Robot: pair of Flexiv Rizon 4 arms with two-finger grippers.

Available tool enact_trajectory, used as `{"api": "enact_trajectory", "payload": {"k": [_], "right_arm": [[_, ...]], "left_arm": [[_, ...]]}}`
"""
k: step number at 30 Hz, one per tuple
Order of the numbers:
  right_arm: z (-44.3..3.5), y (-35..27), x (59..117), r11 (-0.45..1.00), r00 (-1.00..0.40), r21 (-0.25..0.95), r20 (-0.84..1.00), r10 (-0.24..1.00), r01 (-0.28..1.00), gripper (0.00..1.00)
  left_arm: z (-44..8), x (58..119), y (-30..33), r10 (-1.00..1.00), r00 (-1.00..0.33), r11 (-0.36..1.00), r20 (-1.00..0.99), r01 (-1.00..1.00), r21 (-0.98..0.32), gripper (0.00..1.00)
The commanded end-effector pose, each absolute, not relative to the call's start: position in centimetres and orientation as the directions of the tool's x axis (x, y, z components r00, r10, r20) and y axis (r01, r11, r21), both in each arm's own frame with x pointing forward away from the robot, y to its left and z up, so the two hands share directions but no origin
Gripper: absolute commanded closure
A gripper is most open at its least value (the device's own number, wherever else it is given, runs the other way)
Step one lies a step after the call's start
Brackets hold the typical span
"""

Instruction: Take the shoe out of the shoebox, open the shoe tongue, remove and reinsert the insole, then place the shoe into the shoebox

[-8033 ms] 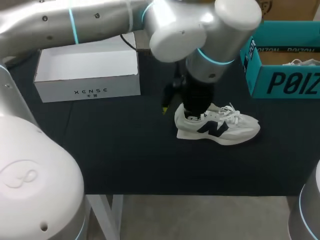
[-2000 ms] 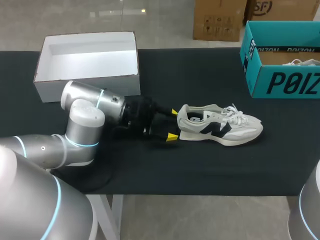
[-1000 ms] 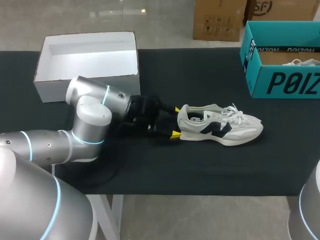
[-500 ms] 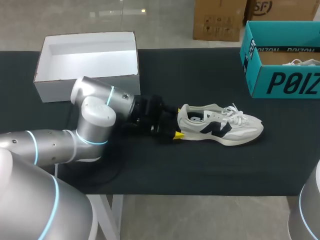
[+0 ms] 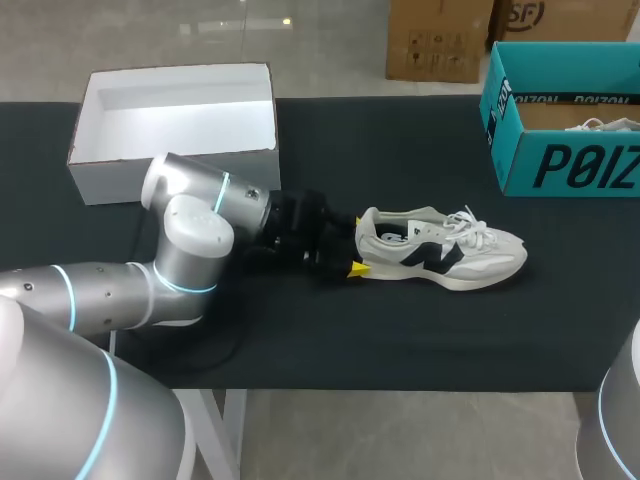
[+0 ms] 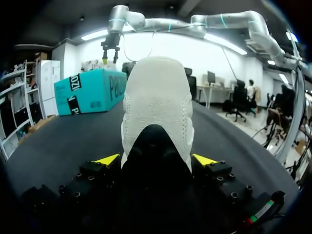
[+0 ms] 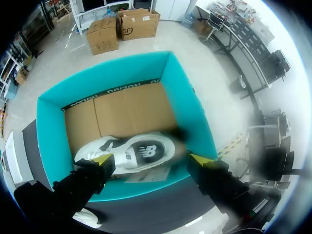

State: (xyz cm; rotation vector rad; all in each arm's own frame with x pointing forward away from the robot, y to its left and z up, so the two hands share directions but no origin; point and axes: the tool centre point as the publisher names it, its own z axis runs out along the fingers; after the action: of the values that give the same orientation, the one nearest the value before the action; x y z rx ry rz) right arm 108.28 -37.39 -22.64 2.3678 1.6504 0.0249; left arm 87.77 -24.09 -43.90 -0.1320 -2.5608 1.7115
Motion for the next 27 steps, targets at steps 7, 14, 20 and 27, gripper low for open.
{"api": "enact_trajectory", "payload": {"k": [7,14,20,27], "right_arm": [[-22.6,-37.4,108.3,-0.325,0.357,0.216,-0.130,0.925,0.921,0.00],[-22.6,-37.4,108.3,-0.325,0.357,0.216,-0.130,0.925,0.921,0.00],[-21.8,-29.9,102.9,-0.369,0.405,0.205,-0.174,0.898,0.906,0.00],[-21.9,-22.2,95.8,-0.385,0.415,0.169,-0.216,0.884,0.907,0.00]], "left_arm": [[-44.1,87.8,-24.2,0.104,-0.995,0.383,0.001,0.039,-0.923,1.00],[-44.1,87.8,-24.2,0.104,-0.995,0.383,0.001,0.039,-0.923,1.00],[-44.1,87.8,-24.2,0.104,-0.995,0.383,0.001,0.039,-0.923,1.00],[-44.1,87.8,-24.2,0.104,-0.995,0.383,0.001,0.039,-0.923,1.00]]}}
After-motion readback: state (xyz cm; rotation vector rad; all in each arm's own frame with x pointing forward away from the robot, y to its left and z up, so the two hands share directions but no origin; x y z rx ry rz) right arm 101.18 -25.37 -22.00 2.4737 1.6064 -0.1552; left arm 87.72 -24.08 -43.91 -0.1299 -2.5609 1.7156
